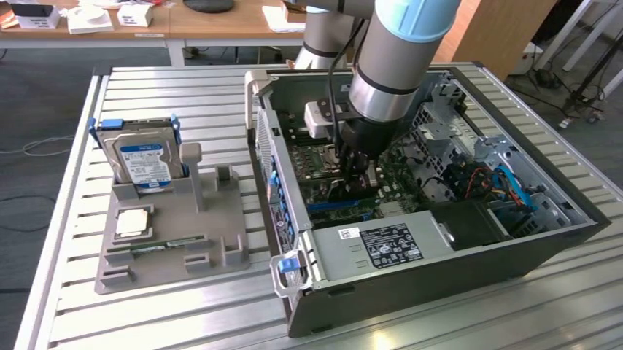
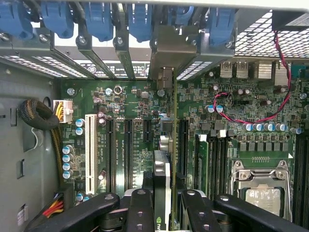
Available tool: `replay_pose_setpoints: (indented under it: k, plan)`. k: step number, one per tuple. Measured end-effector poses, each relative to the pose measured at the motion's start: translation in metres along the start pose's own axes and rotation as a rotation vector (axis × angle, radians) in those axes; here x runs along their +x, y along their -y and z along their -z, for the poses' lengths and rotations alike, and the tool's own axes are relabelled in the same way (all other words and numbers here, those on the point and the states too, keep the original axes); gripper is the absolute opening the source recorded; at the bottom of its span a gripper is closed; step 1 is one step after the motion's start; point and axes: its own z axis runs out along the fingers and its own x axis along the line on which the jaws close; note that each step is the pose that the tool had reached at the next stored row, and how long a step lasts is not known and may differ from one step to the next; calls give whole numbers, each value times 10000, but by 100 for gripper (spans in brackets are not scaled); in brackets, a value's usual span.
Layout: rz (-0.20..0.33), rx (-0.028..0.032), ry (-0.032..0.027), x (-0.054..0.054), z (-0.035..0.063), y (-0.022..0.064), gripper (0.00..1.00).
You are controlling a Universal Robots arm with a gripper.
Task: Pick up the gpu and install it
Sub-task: 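Insert the gpu into the slot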
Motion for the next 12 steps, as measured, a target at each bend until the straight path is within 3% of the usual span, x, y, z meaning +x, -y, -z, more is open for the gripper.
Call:
replay_pose_setpoints:
  k: [12]
  plan:
    - [0, -1, -1, -2, -13, -1, 27]
